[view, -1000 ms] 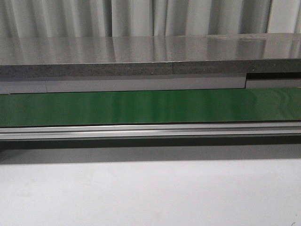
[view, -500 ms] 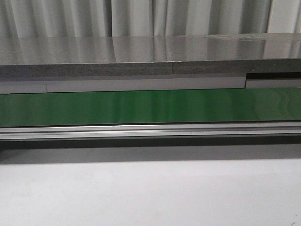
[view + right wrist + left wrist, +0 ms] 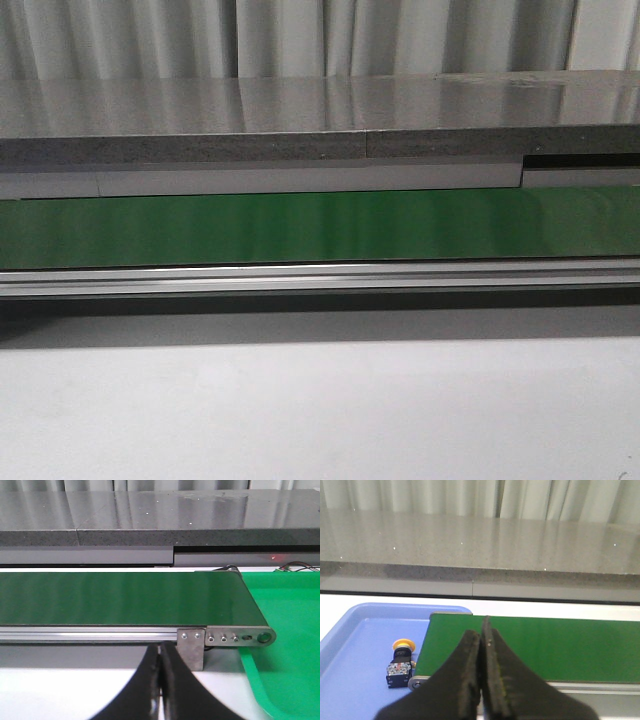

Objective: Move button from left to right

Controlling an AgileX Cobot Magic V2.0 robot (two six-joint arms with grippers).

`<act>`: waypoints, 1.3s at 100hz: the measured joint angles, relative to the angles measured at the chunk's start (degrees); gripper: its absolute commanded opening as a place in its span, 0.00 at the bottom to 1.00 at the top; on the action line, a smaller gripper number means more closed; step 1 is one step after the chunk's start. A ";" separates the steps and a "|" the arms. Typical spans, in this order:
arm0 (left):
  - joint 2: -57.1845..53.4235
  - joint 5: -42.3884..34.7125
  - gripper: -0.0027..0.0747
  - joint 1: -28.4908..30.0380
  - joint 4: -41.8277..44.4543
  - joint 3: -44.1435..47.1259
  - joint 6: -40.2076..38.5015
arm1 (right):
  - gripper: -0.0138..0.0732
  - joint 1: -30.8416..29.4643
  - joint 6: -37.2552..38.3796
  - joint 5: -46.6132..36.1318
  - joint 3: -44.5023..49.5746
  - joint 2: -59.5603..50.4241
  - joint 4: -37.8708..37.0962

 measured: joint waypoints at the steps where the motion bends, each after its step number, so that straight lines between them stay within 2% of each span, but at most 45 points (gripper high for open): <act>1: 1.08 0.50 0.01 0.00 -0.11 -1.09 0.00 | 0.08 0.00 0.00 0.00 0.00 0.00 0.00; 25: 20.98 21.97 0.01 0.00 -0.14 -19.35 0.00 | 0.08 0.00 0.00 0.00 0.00 0.00 0.00; 37: 29.52 28.49 0.01 0.00 -0.14 -25.76 0.00 | 0.08 0.00 0.00 0.00 0.00 0.00 0.00; 64: 40.49 30.50 0.01 0.00 -0.14 -29.20 0.00 | 0.08 0.00 0.00 0.00 0.00 0.00 0.00; 90: 42.57 28.91 0.02 0.00 -0.14 -29.32 0.22 | 0.08 0.00 0.00 0.00 0.00 0.00 0.00; 99: 42.57 28.82 0.12 0.00 -0.14 -29.32 0.22 | 0.08 0.00 0.00 0.00 0.00 0.00 0.00; 106: 42.57 28.82 0.26 0.00 -0.14 -29.32 0.24 | 0.08 0.00 0.00 0.00 0.00 0.00 0.00; 121: 42.57 28.82 0.67 0.00 -0.14 -29.32 0.24 | 0.08 0.00 0.00 0.00 0.00 0.00 0.00; 130: 42.57 28.82 0.78 0.00 -0.14 -29.32 0.24 | 0.08 0.00 0.00 0.00 0.00 0.00 0.00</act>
